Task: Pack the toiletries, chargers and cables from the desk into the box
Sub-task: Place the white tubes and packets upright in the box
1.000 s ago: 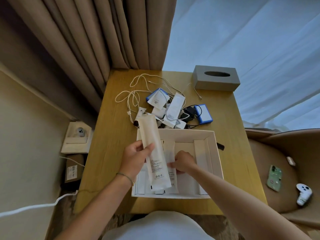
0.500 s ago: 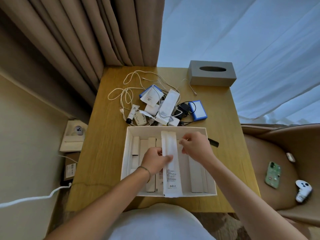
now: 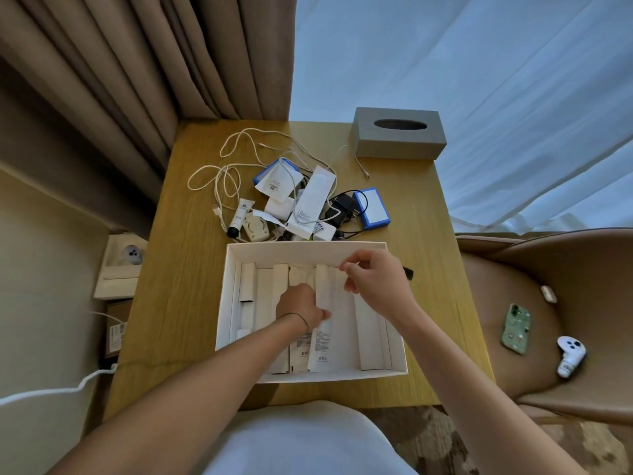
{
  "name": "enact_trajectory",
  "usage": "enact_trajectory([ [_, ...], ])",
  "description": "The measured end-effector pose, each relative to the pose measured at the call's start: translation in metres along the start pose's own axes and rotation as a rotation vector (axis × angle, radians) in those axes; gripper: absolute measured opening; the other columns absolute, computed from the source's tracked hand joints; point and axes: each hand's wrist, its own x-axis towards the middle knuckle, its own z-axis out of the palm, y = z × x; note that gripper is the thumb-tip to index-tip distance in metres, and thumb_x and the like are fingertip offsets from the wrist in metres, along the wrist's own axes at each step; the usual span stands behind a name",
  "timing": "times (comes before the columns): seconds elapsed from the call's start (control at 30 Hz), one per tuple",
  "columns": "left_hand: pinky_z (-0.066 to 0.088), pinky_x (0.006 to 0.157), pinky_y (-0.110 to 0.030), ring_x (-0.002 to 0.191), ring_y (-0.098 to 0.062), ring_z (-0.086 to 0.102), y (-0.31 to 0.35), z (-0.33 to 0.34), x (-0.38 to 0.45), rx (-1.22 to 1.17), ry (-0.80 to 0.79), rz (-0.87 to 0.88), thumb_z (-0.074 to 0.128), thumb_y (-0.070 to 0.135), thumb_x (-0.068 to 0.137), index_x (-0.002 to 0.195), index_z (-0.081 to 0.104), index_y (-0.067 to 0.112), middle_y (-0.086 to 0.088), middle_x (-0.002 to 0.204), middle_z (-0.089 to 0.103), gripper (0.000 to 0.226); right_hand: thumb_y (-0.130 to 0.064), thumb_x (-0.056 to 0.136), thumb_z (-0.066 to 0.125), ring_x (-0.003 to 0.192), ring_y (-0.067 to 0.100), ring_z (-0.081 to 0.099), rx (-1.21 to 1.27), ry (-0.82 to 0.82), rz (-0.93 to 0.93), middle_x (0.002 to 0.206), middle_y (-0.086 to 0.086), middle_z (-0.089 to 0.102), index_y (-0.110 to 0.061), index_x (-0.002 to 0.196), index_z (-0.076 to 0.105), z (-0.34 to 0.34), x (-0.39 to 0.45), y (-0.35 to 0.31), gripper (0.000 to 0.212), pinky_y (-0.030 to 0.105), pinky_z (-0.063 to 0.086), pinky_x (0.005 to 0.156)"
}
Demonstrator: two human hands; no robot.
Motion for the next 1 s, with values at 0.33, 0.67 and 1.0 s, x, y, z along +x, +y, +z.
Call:
enact_trajectory([
  [0.33,0.055,0.069,-0.033,0.072,-0.018,0.063,0.001,-0.013,-0.020,0.052,0.084,0.183,0.058,0.051,0.093,0.080,0.063,0.019,0.002,0.076,0.067,0.034,-0.014,0.093,0.061,0.062,0.004,0.065,0.008,0.002,-0.156,0.067,-0.008,0.073,-0.017,0.093,0.078,-0.009,0.054,-0.024,0.017,0.024,0.052,0.063],
  [0.67,0.061,0.072,-0.040,0.075,-0.018,0.068,0.015,-0.103,-0.054,-0.612,0.165,0.265,0.066,0.033,0.086,0.090,0.071,0.031,0.001,0.079,0.070,0.006,0.006,0.084,0.048,0.094,0.019,0.069,-0.401,-0.091,-0.314,0.103,0.000,0.076,-0.021,0.101,0.076,-0.001,0.178,-0.050,0.043,0.039,0.059,0.081],
  [1.0,0.056,0.068,-0.030,0.071,-0.012,0.062,0.001,-0.154,-0.026,-0.570,0.358,0.218,0.063,0.012,0.092,0.090,0.071,0.027,-0.001,0.079,0.067,0.018,-0.014,0.085,0.064,0.131,0.031,0.042,-1.128,-0.276,-0.671,0.138,0.007,0.054,-0.032,0.138,0.055,0.041,0.254,-0.027,0.057,0.049,0.033,0.112],
])
